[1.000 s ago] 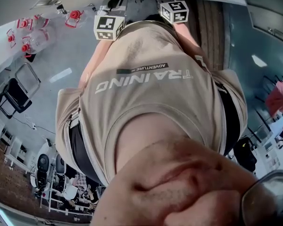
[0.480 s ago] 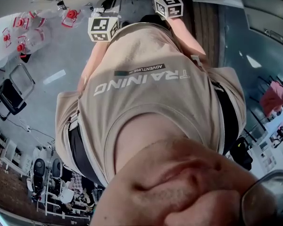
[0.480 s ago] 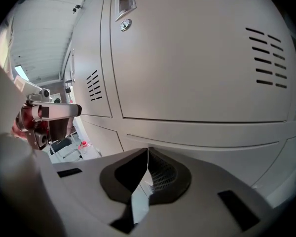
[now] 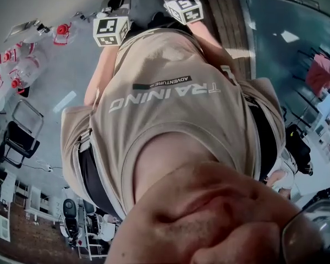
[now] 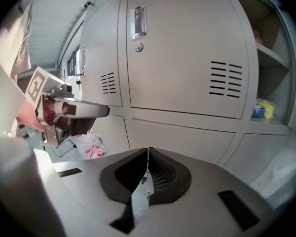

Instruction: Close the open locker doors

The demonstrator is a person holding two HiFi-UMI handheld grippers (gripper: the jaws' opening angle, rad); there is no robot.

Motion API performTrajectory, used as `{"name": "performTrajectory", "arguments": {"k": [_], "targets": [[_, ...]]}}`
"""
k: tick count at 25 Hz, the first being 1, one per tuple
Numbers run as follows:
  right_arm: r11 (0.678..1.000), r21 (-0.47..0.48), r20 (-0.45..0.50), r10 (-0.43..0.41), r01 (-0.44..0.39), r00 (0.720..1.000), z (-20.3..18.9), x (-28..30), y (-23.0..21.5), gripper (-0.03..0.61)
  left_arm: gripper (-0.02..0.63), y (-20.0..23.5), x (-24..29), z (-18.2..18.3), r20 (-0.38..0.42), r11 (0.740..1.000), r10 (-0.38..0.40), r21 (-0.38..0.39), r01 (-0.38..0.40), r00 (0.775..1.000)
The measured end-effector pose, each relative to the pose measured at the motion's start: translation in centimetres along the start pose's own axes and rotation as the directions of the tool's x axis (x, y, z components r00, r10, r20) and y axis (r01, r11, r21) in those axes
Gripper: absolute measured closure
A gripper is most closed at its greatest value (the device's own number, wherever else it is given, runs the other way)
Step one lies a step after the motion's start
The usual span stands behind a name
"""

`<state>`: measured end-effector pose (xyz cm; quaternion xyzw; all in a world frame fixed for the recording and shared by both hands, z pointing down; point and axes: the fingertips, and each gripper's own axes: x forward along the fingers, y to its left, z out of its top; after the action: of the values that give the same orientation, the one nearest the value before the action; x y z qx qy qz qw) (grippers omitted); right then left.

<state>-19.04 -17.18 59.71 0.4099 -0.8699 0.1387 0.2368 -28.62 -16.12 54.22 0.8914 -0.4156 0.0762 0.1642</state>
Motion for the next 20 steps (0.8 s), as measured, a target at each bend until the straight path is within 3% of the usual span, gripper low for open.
{"name": "performTrajectory", "arguments": {"k": [3,9,20], "targets": [[0.999,-0.015,-0.016,-0.044,0.044,0.999,-2.6,-3.5,-1.3,0.563,0.615,-2.9,2.0,0.6,-0.012,0.997,-0.065,0.036,0.065,0.998],[0.967,0.18,0.052,-0.192,0.18,0.98,-6.5,-10.2,-5.9,0.563,0.615,-9.7,5.7,0.2,-0.086,0.978,-0.168,0.112,0.177,0.982],[0.889,0.338,0.083,-0.355,0.309,0.931,-13.4,-24.6,-15.3,0.563,0.615,-23.6,13.5,1.0,-0.134,0.938,-0.248,0.213,0.272,0.959]]}}
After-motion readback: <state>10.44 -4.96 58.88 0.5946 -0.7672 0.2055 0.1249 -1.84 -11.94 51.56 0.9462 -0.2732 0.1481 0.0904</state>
